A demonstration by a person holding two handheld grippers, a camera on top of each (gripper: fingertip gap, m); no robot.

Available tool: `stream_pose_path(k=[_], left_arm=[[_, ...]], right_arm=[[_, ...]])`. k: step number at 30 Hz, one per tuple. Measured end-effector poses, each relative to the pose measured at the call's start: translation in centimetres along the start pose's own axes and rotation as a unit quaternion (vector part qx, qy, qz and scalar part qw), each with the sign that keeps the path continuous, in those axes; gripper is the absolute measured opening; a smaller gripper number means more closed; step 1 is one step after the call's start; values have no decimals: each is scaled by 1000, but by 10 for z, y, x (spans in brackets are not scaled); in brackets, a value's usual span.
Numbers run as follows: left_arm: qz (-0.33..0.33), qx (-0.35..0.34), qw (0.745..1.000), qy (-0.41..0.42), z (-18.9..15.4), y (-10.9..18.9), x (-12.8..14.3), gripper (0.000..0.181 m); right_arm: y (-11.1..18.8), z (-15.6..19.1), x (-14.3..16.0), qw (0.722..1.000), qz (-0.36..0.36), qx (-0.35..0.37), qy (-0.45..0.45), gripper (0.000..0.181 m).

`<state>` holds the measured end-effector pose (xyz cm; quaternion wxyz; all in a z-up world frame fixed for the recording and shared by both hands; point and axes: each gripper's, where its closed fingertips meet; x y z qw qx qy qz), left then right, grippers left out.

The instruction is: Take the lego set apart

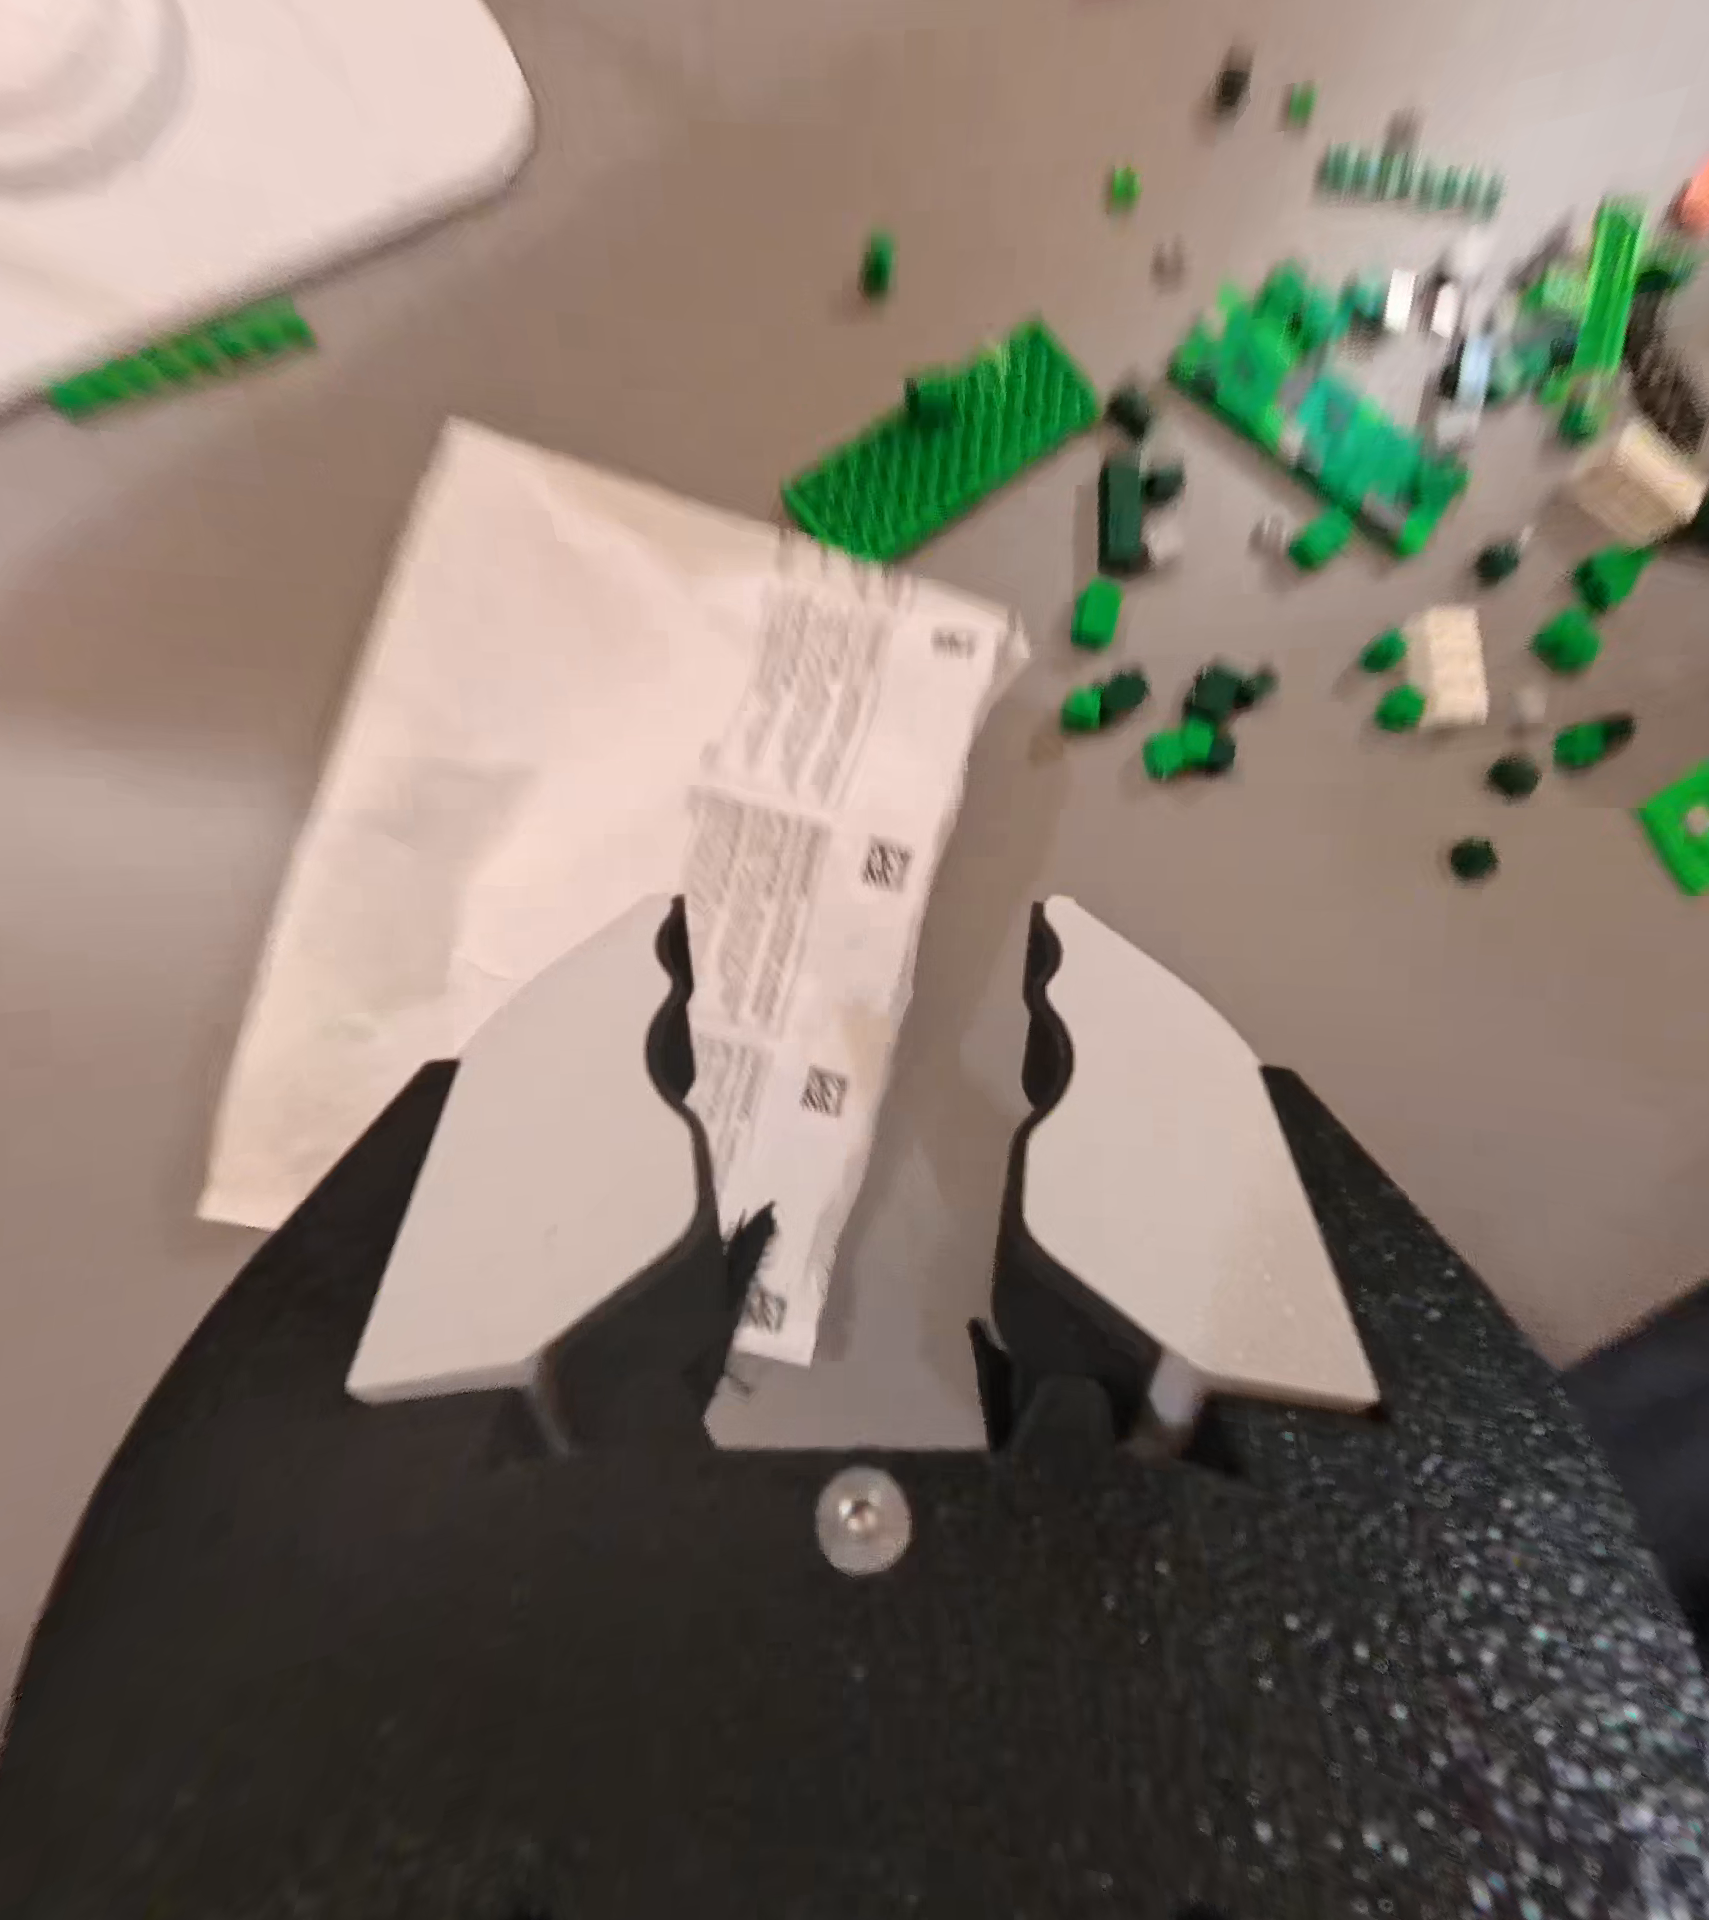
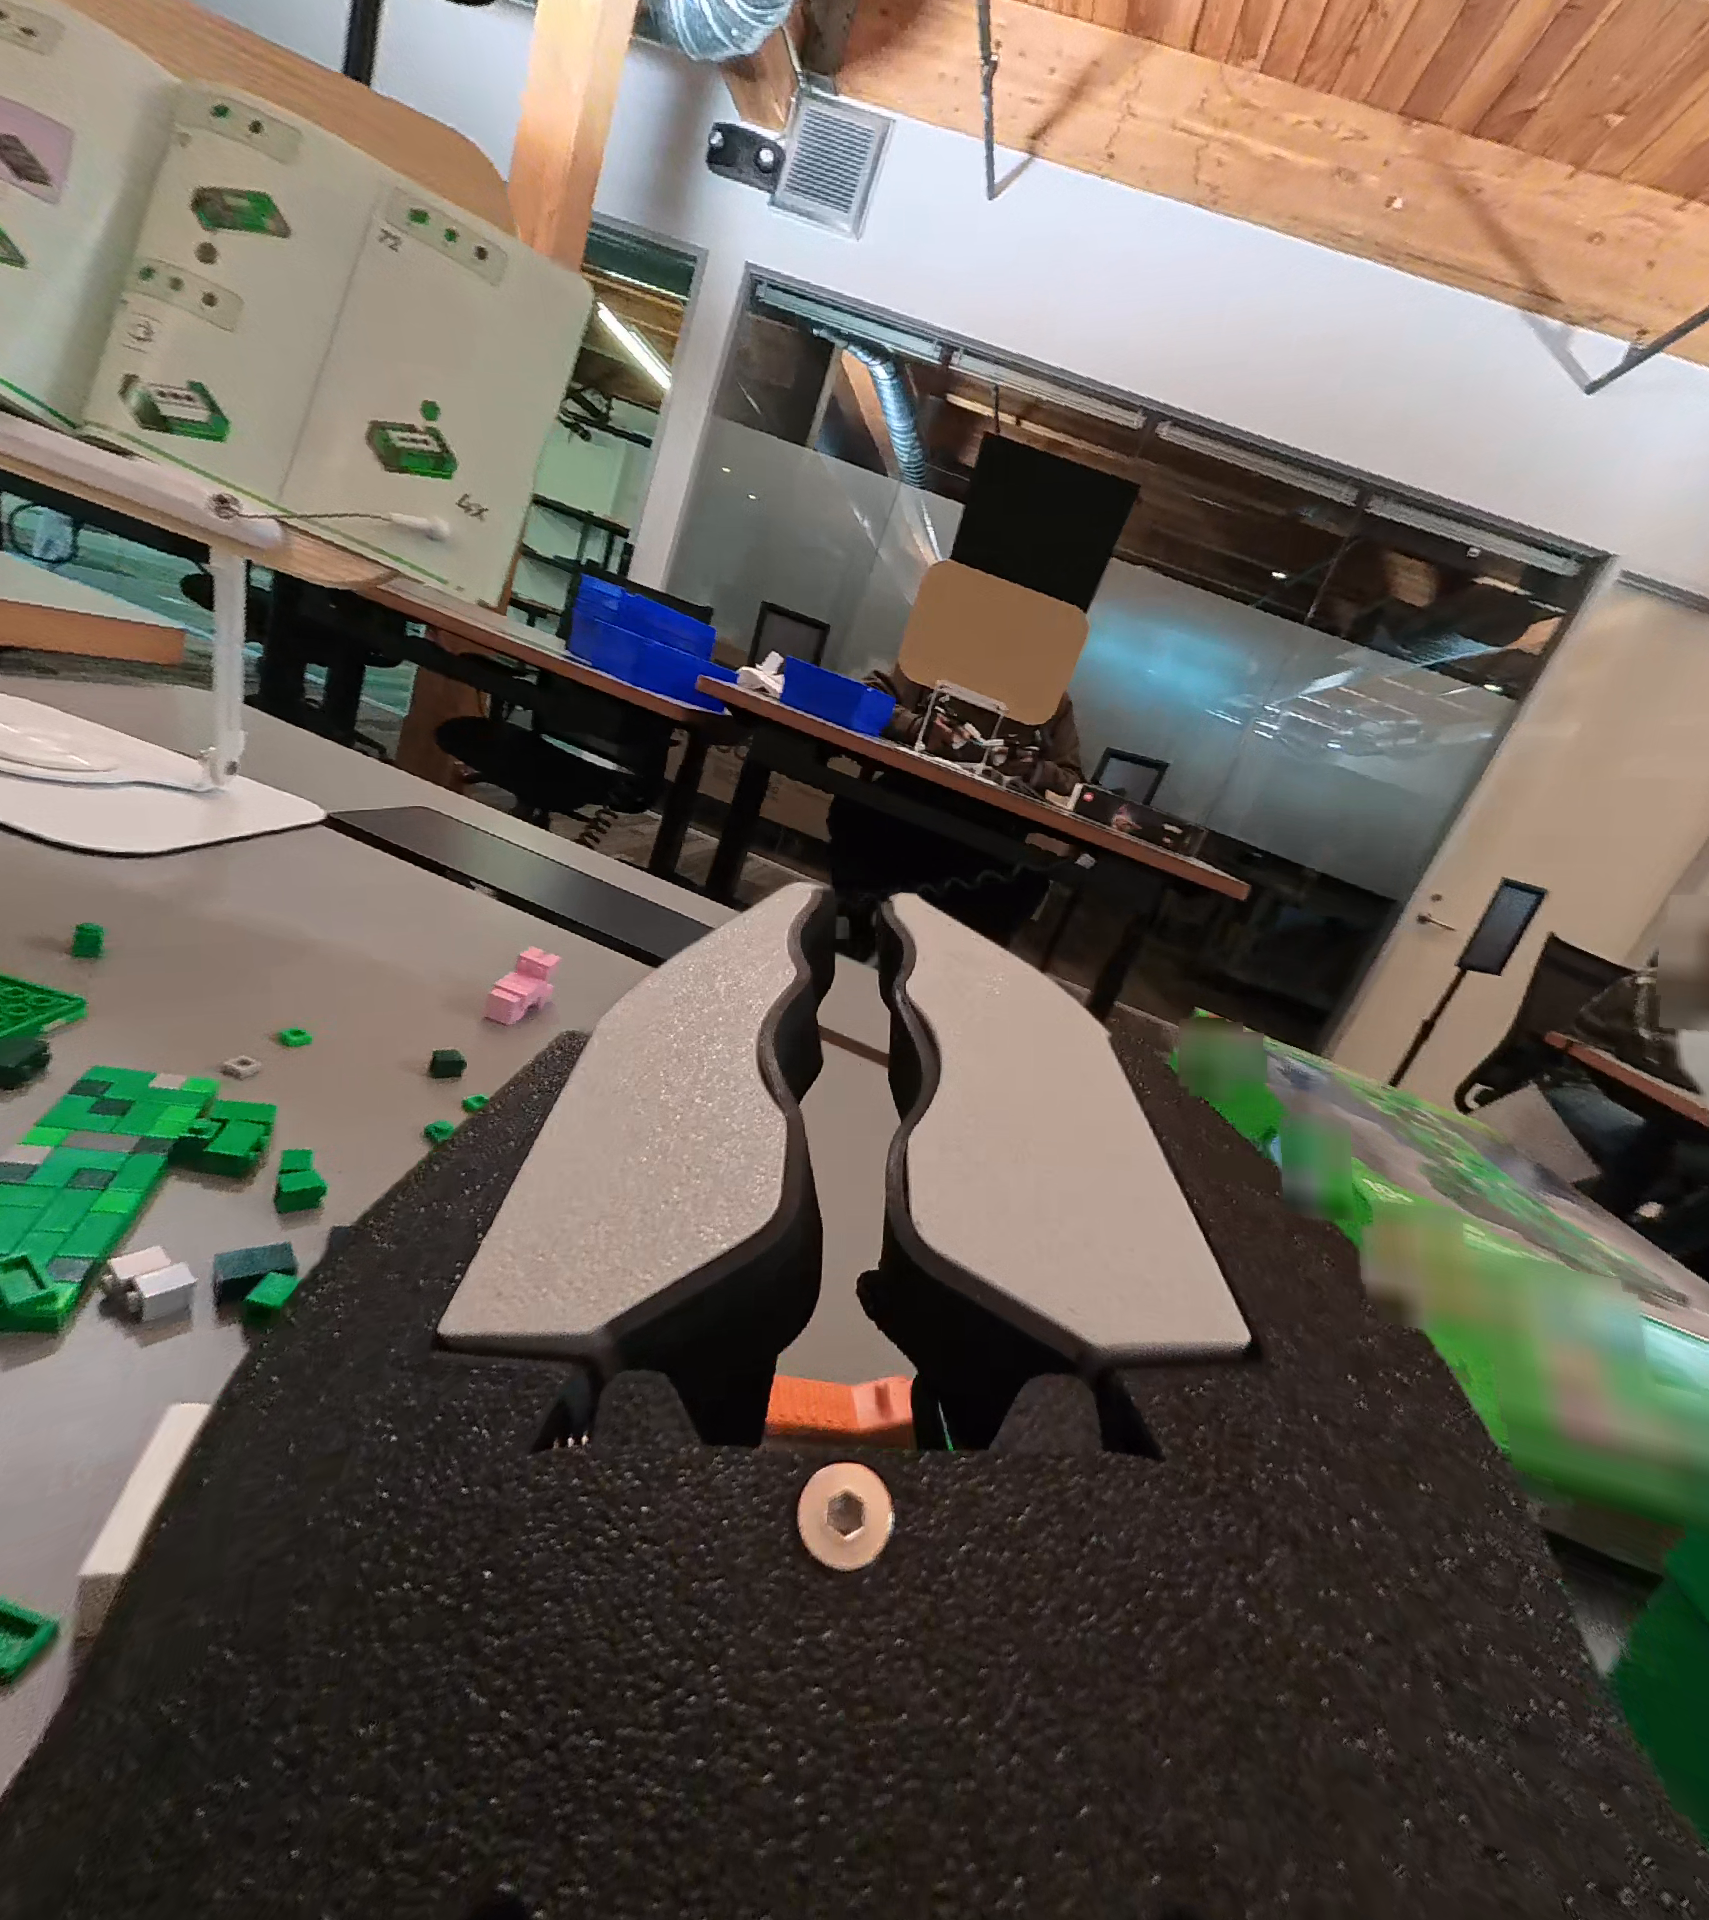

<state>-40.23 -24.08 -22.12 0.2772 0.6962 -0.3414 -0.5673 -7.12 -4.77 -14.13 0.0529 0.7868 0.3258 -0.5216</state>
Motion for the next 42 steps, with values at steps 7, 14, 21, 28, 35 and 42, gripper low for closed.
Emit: stream_pose_path(k=[7,14,21,28,35,42], left_arm=[[-295,-66,953,1,15,67,-80,38],[-406,-109,907,-35,17,100,-97,0],[-435,-89,896,-33,11,104,-102,0],[-481,-64,873,-43,-5,114,-110,0],[-457,-48,886,-63,-17,97,-112,0],[-442,-33,893,-74,-22,91,-111,0]], right_arm=[[-4,32,-5,998,-6,-50,48,6],[-6,52,-6,995,-11,-80,61,1],[-6,57,-4,995,-13,-93,20,0],[-6,77,0,991,-15,-135,-17,0],[-6,85,1,990,-20,-141,13,0],[-7,90,3,988,-17,-152,19,0]])
Point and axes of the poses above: each gripper's, where its closed fingertips meet, y back along the fingers, x out of its underside, z = x × y across the jaws, and after that the axes turned 7 degrees about y, right-handed
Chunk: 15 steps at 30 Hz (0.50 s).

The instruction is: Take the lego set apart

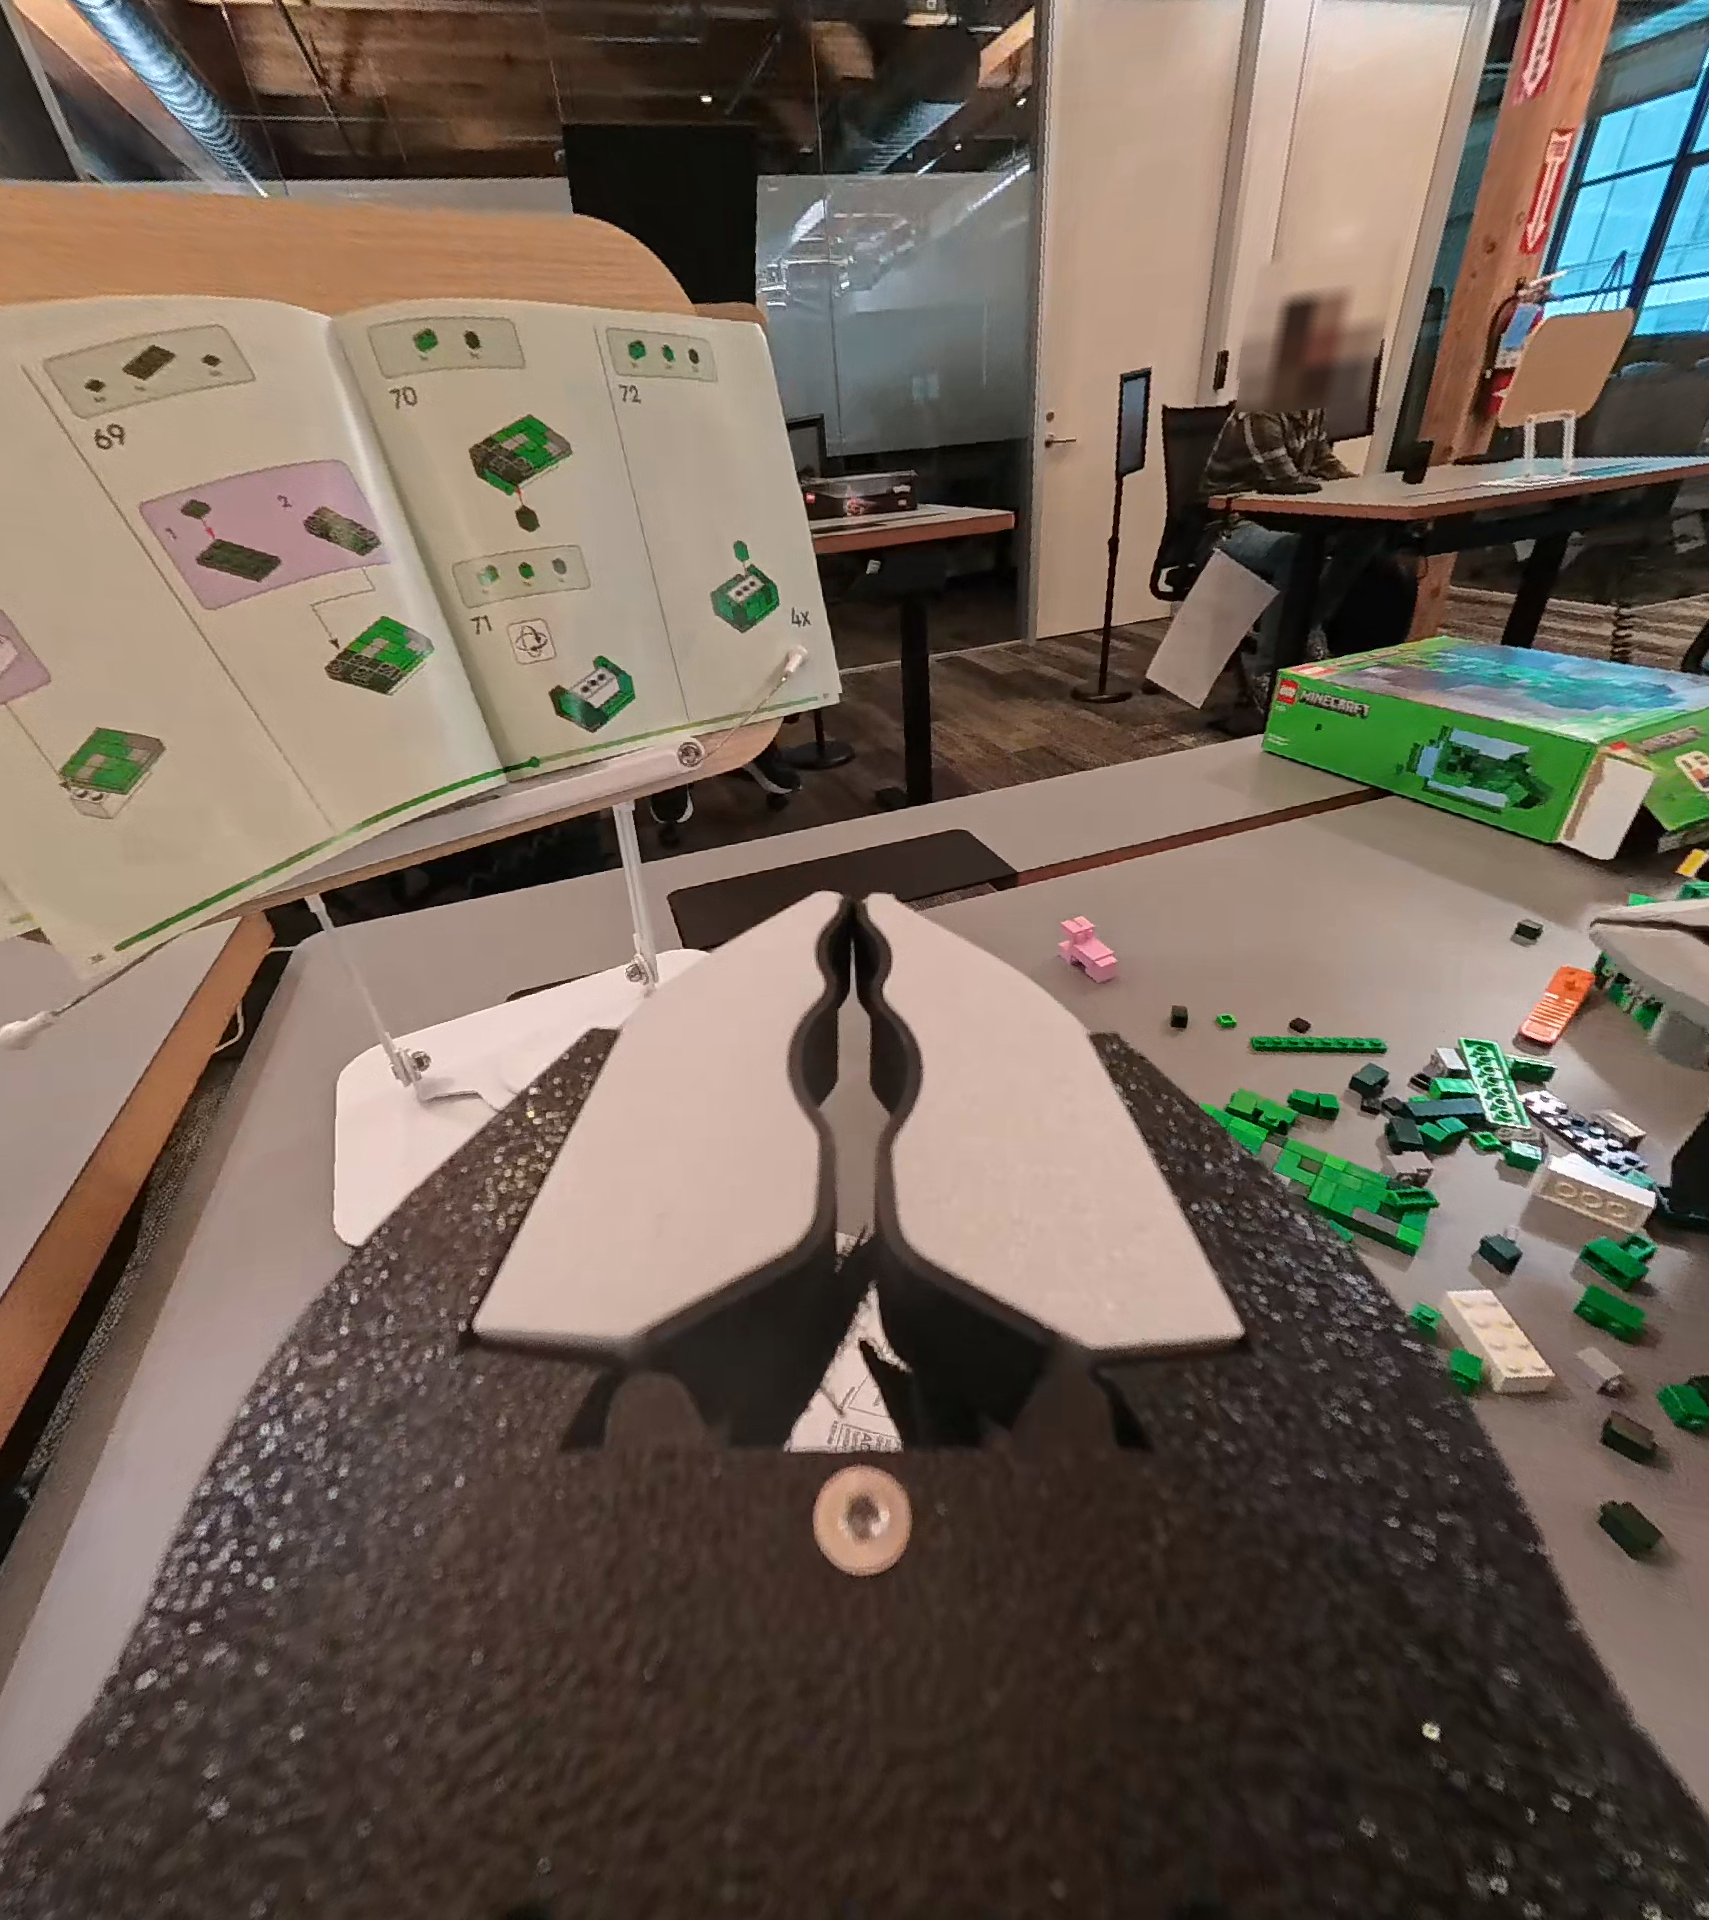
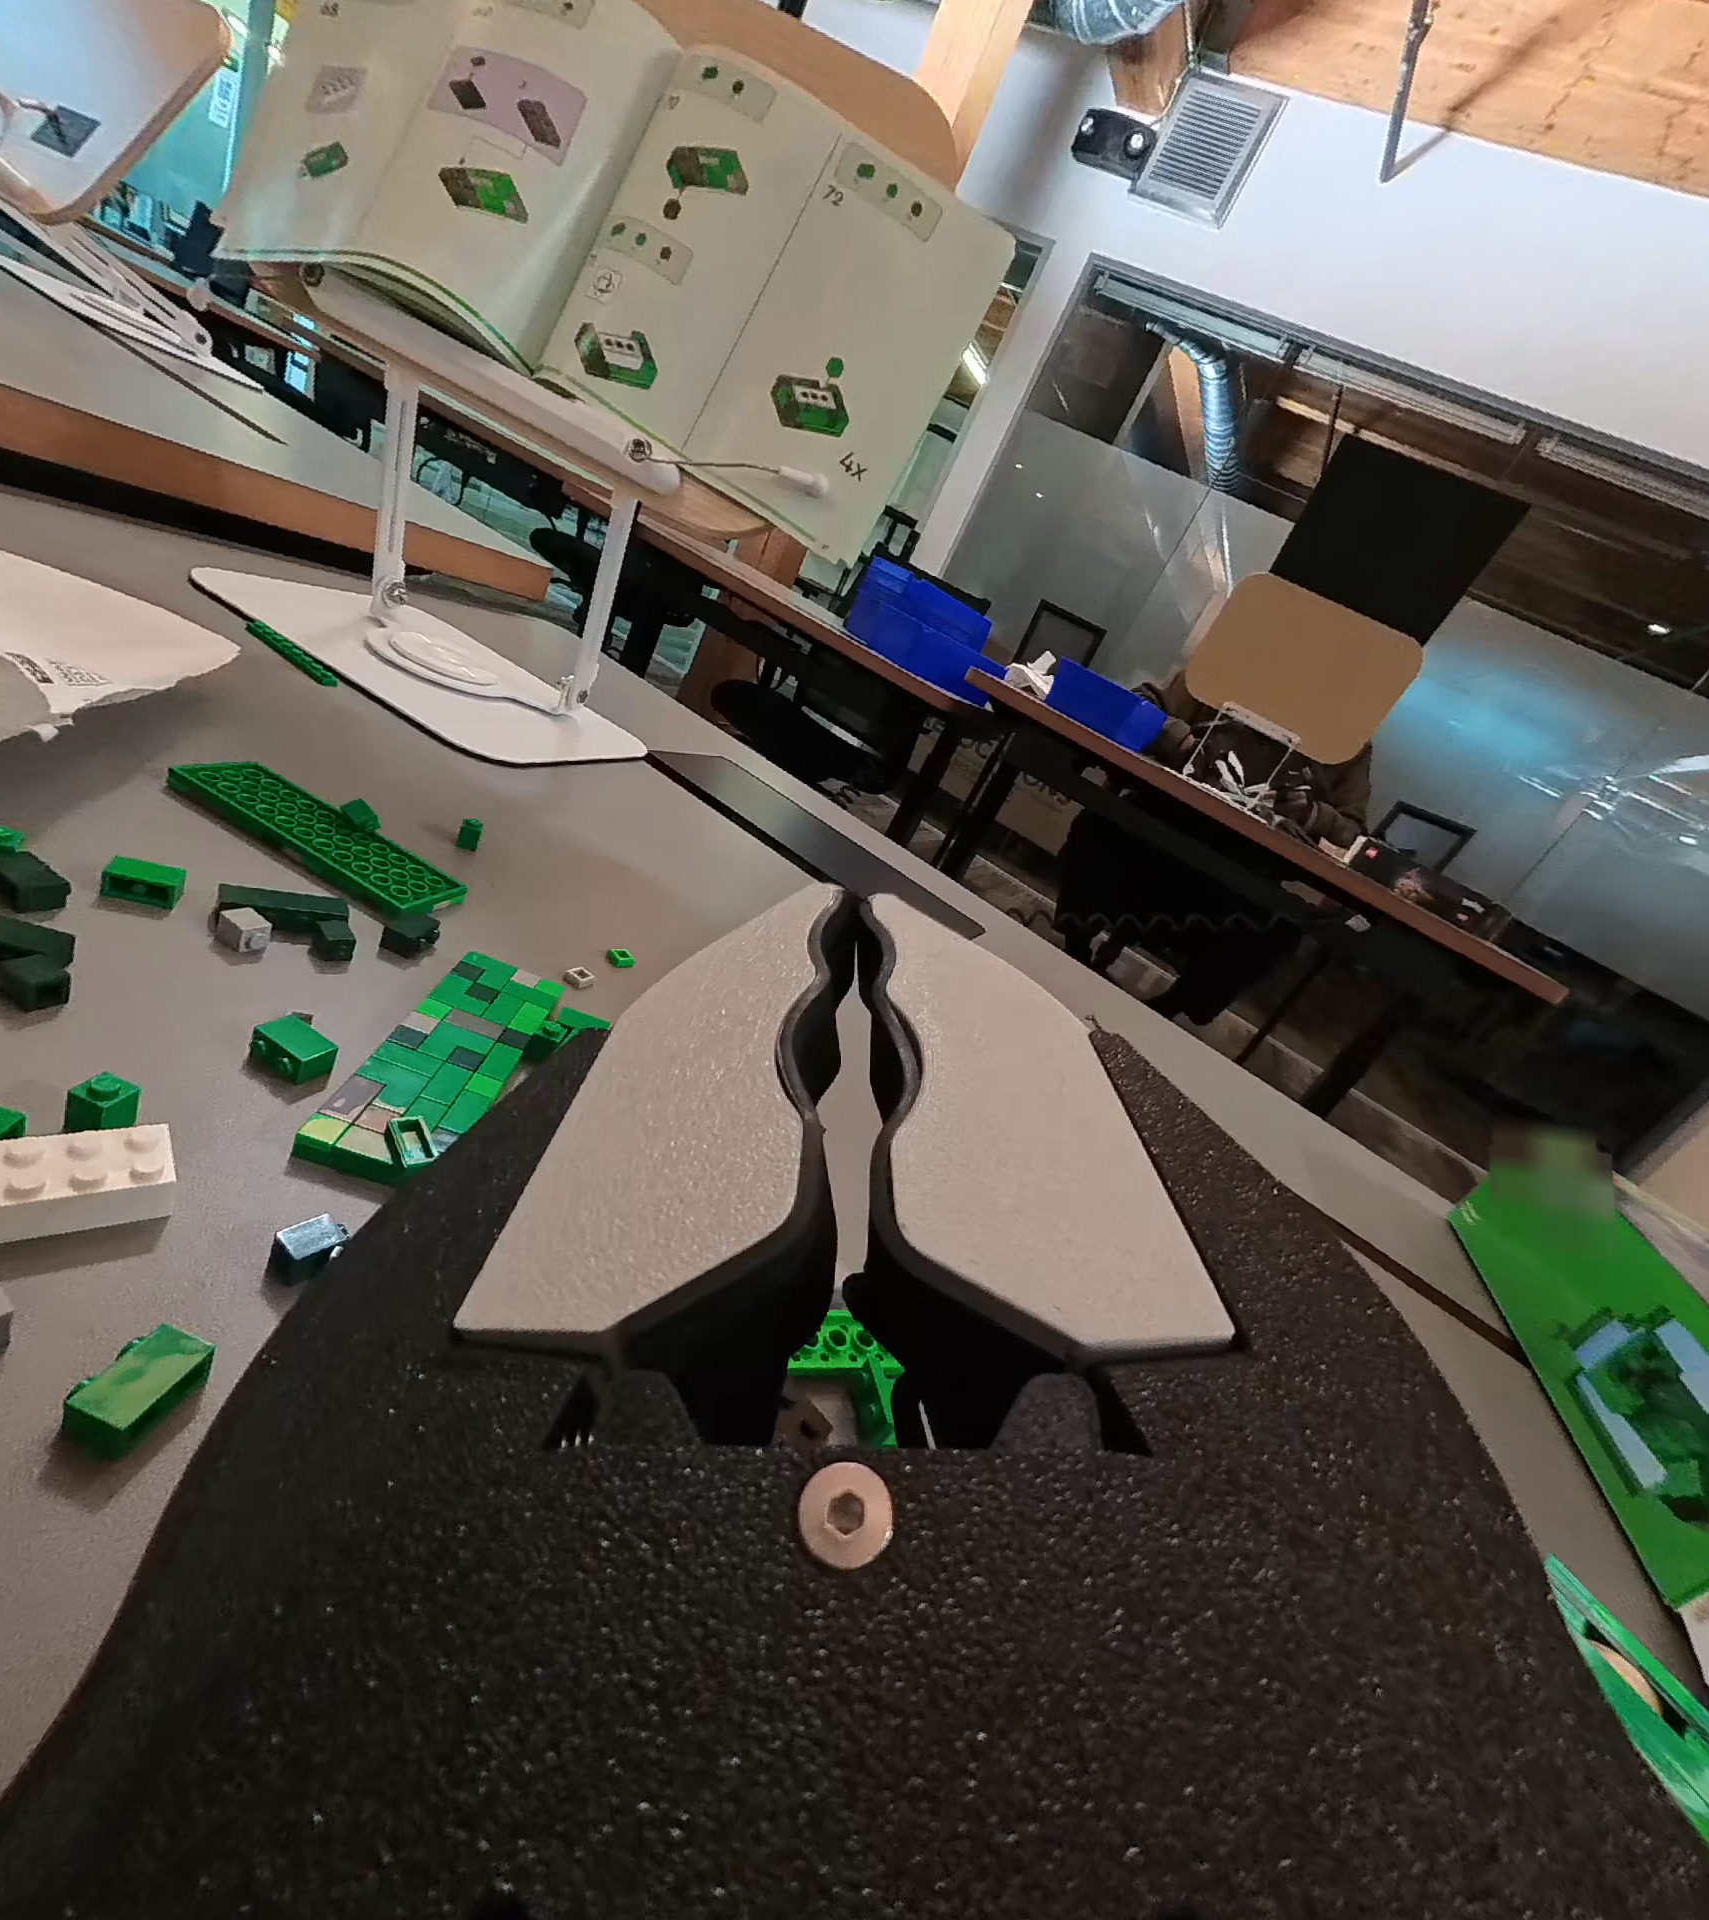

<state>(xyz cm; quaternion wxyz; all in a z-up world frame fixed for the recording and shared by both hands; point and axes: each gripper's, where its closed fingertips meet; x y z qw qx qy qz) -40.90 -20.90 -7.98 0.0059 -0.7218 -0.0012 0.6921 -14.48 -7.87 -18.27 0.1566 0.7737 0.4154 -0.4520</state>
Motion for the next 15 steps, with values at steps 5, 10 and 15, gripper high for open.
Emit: stream_pose_path(k=[5,10,15], left_arm=[[1,3,1000,-1,-1,0,1,0],[4,4,1000,-2,-2,-1,1,0],[5,5,1000,-2,-2,-1,2,0]], right_arm=[[0,1,1,1000,1,-3,1,0],[-1,3,1,1000,2,-8,2,0],[-1,4,2,1000,4,-10,4,0]])
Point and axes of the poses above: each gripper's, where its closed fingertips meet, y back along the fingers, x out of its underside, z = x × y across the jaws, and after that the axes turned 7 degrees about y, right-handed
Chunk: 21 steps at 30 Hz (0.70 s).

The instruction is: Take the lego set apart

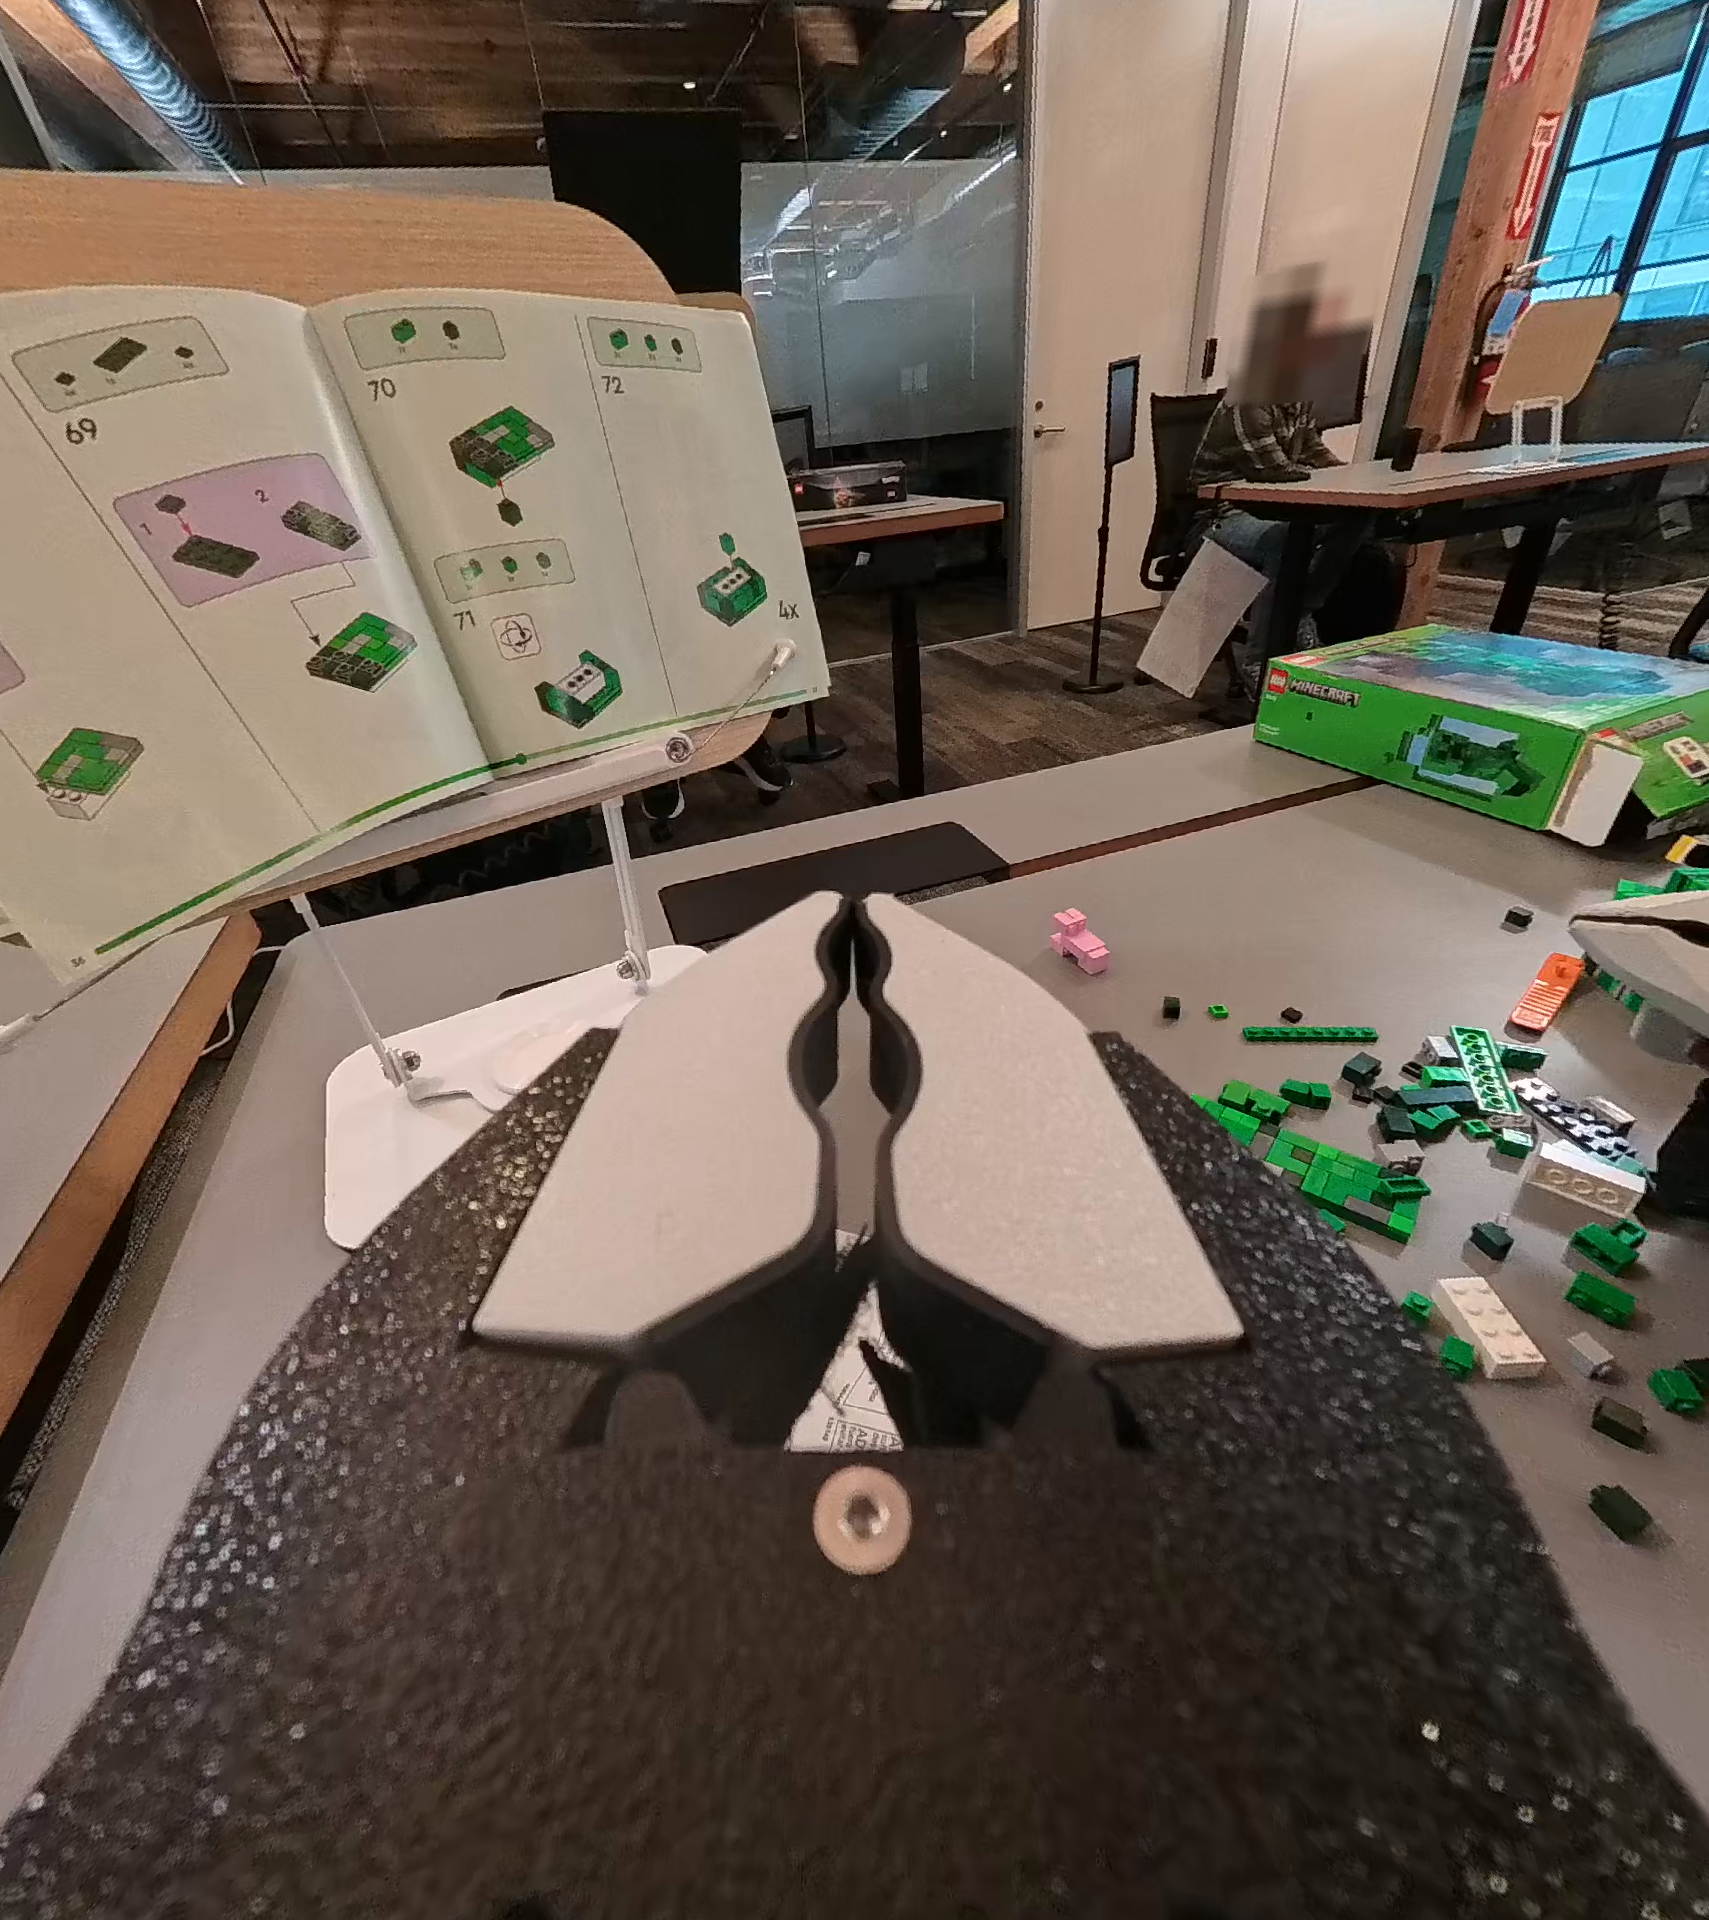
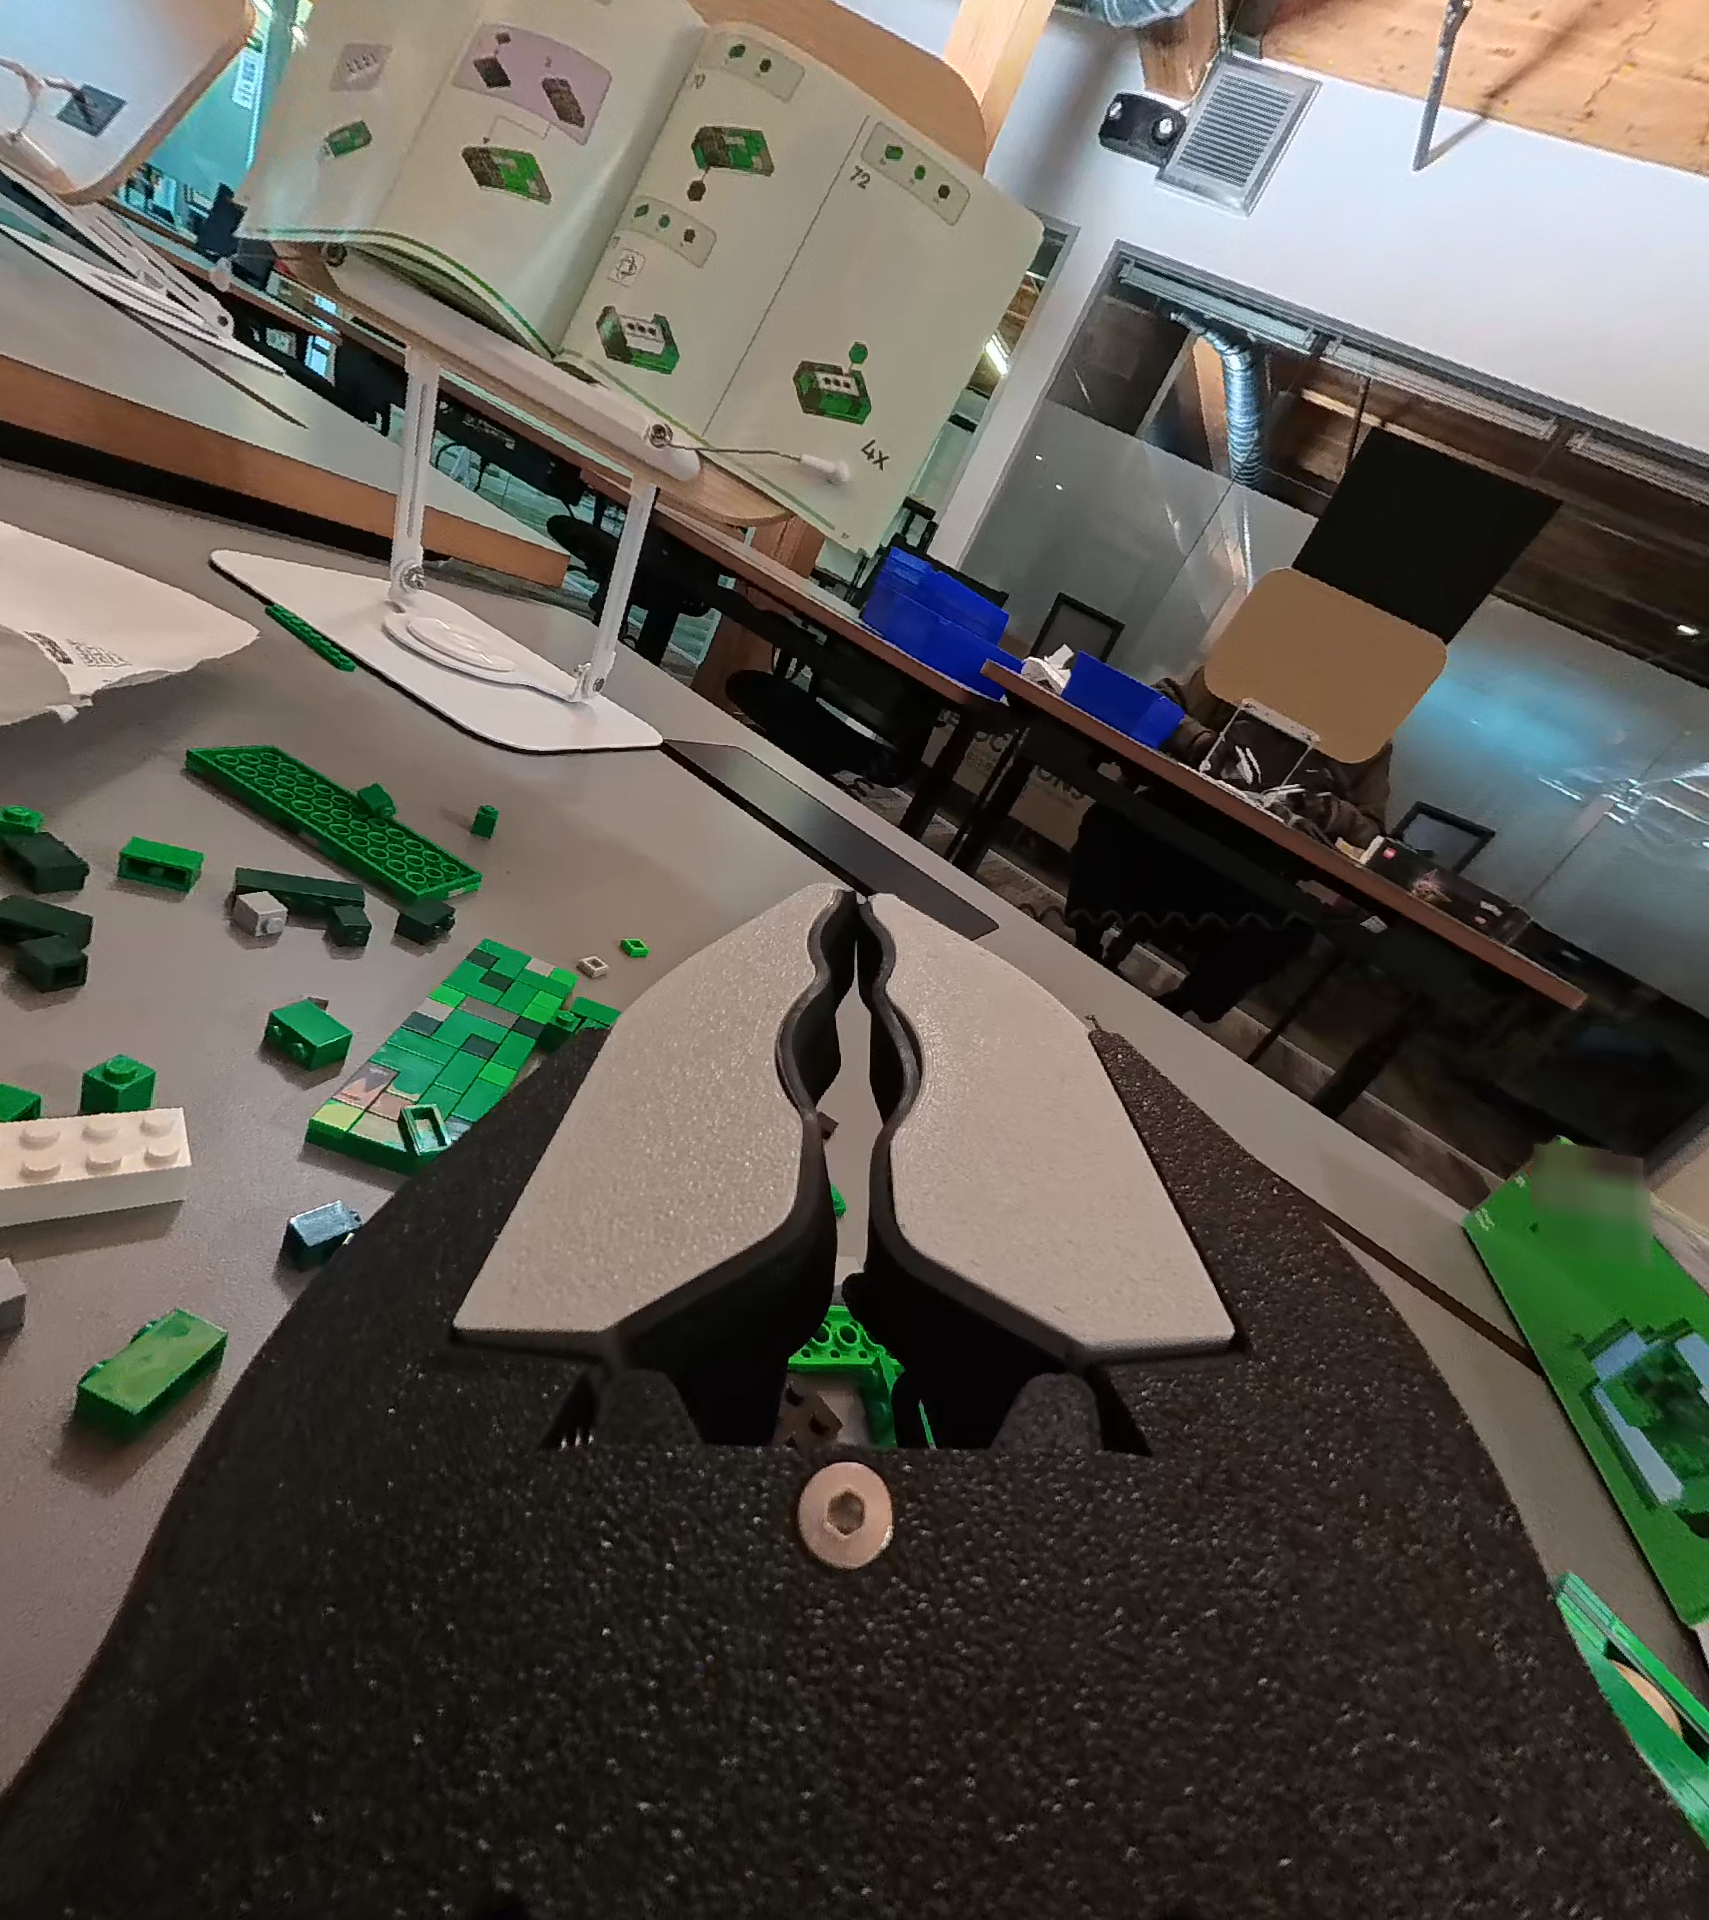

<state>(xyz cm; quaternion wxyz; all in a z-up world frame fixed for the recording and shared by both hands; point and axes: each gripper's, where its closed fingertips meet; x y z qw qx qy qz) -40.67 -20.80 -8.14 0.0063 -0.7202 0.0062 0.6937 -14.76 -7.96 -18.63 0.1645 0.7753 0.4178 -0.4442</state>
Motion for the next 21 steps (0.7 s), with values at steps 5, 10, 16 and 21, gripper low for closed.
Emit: stream_pose_path(k=[5,10,16,21], left_arm=[[5,3,1000,0,-1,-2,2,0],[8,5,1000,-2,-3,-3,3,0],[7,4,1000,-1,-2,-3,3,0],[6,0,1000,-1,-1,-2,3,0]], right_arm=[[0,1,0,1000,0,-2,0,0],[-1,2,0,1000,1,-6,2,0],[-1,3,1,1000,2,-9,2,0],[-3,6,2,1000,9,-17,5,0]])
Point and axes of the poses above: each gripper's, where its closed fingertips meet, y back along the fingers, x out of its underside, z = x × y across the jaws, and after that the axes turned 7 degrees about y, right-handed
